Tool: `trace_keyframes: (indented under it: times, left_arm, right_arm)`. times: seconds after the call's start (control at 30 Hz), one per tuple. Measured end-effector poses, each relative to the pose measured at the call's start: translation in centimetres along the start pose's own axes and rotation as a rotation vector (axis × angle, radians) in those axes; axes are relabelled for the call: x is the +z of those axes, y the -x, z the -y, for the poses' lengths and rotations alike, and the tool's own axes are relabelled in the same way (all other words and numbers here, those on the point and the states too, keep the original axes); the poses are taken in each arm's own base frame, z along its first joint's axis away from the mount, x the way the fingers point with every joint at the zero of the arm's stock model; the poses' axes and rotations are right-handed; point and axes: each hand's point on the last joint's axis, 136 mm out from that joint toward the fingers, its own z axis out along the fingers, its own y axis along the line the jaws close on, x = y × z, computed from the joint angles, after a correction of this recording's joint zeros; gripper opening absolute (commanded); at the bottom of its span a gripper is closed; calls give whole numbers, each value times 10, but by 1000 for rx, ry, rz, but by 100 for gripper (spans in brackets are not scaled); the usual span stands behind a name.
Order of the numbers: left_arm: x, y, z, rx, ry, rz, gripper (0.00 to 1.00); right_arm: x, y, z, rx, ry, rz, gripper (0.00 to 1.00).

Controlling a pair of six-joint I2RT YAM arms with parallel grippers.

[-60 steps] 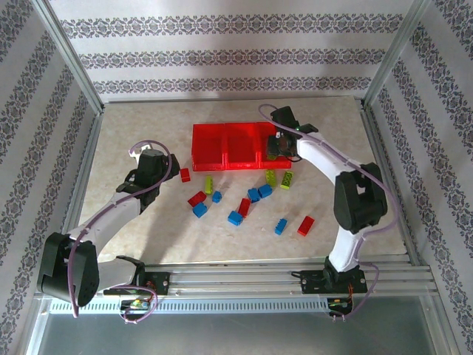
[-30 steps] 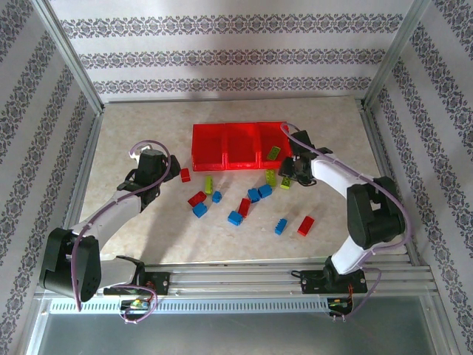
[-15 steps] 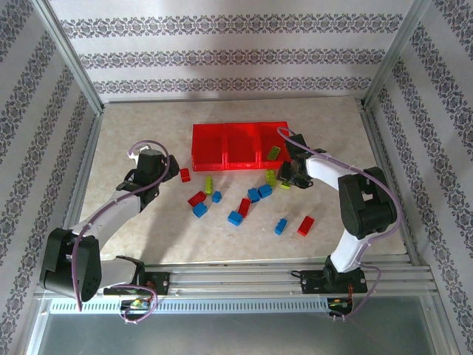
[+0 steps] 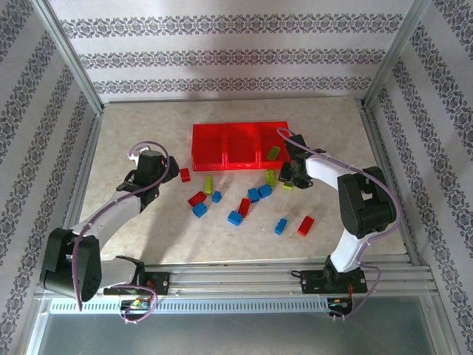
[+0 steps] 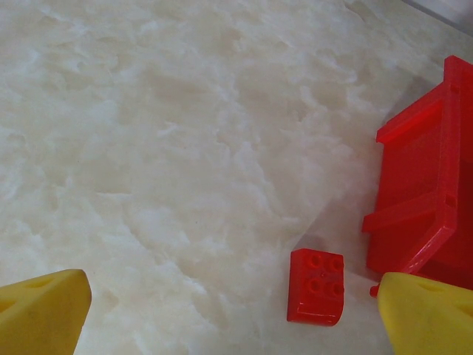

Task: Sort the legos into containers by color
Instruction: Pick up the lego from the middle-right of the table.

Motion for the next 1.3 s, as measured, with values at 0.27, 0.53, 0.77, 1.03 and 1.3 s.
trace_keyframes:
  times: [0.27,0.53,0.77,1.03,1.3]
  left_arm:
    - [1,-1,1,-6,-7,-7,100]
    - [5,-4,-3,-21,6,-20,100]
    - [6,-4,-4,-27,9,-20,100]
    - [7,-2,-7,-33,15,-18,100]
    - [7,-3,-4,-35,-2,-25,100]
  right_arm:
    - [0,0,0,-1,-1,-1,44]
    - [8,-6,4,-2,-31,-35,44]
    - [6,-2,3,-2,-33,-31,31]
    - [-7,0,0,-28,-40,-2,25]
    - [-50,24,-39,-136,20,117,25]
